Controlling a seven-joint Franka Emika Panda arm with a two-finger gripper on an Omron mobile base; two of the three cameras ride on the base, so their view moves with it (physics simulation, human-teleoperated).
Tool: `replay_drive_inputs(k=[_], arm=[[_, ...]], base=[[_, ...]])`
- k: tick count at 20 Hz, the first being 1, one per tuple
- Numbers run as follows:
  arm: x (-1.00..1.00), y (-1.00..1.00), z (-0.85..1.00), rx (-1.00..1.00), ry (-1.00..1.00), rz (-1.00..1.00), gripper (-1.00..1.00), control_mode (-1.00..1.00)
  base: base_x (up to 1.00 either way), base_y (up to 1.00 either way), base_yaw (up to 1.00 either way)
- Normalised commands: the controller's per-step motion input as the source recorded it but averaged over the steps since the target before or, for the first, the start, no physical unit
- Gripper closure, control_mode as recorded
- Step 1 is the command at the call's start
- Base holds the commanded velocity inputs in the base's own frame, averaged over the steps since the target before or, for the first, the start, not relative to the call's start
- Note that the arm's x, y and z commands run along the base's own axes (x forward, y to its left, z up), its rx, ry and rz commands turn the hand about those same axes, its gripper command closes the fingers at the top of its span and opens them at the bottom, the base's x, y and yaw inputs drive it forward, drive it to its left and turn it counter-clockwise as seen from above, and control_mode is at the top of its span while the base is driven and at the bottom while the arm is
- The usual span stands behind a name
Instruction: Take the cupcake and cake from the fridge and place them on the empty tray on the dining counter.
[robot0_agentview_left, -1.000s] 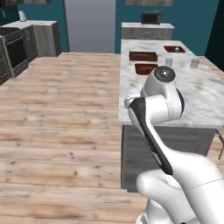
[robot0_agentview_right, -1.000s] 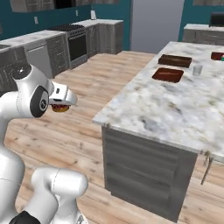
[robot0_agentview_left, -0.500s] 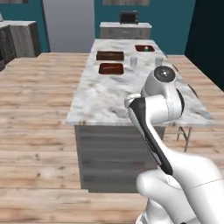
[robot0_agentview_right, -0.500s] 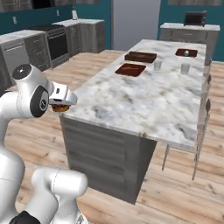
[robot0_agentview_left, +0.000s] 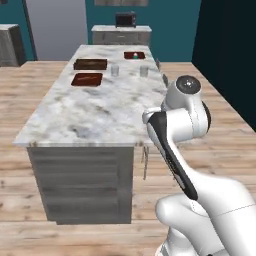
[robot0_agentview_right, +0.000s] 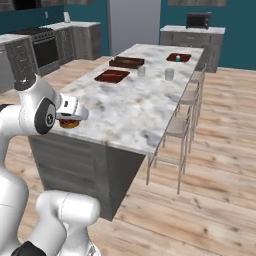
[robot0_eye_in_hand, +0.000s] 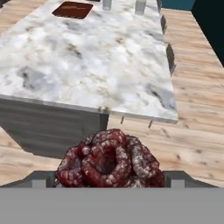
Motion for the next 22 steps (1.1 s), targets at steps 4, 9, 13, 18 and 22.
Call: replay_drive_inputs(k=[4,9,13,18,22], arm=[[0.00,0.00,0.00,0.00,0.00,0.00,1.00,1.00],[0.00,0.00,0.00,0.00,0.00,0.00,1.00,1.00],[0.00,0.00,0.00,0.00,0.00,0.00,1.00,1.00],[0.00,0.00,0.00,0.00,0.00,0.00,1.00,1.00],[0.00,0.00,0.00,0.00,0.00,0.00,1.00,1.00]], base=[[0.40,-1.00,-0.07],[0.70,-1.00,-0.07],[0.91,-1.00,-0.05],[1.00,-1.00,-0.03],[1.00,-1.00,0.00]])
